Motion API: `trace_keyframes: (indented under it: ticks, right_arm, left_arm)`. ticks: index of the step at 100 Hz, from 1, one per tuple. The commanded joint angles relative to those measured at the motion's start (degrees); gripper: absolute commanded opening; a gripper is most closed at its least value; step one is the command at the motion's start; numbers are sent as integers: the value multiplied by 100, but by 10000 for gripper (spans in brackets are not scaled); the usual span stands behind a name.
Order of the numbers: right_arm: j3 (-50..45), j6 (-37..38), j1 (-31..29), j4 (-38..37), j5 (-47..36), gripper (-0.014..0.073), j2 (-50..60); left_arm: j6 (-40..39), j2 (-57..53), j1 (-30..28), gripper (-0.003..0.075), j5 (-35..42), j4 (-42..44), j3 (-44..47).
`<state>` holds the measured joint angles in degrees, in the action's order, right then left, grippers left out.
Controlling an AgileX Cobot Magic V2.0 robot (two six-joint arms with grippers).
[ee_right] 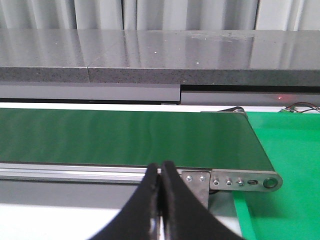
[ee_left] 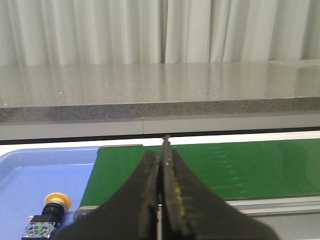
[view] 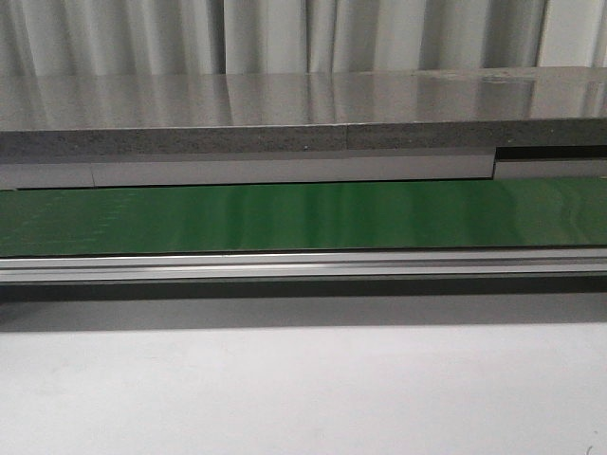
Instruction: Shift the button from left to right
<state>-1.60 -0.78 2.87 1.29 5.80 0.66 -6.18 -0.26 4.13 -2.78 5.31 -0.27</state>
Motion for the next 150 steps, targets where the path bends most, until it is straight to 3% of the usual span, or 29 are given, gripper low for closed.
trace_keyframes:
  ticks: [1,43,65,84,124,150]
  right_arm:
    - [86,-46,1,5,-474,-67,98]
    - [86,-46,1,5,-474,-67,98]
    - [86,-46,1,5,-474,-67,98]
    - [86,-46,1,5,-474,-67,98]
    - [86,-46,1,5,-474,-67,98]
    - [86,-46,1,5,-474,-67,98]
  left_arm:
    - [-41,-189,62,-20,402,-4,327]
    - [-41,-189,62,-20,412,32,304]
    - [-41,-26,62,-20,278,21,-271]
    - [-41,771,62,-20,-710,-39,-1322]
    - [-41,3148,62,-20,-4061,-13,-4095]
    - [-41,3823,62,-20,-4355,-41,-4524]
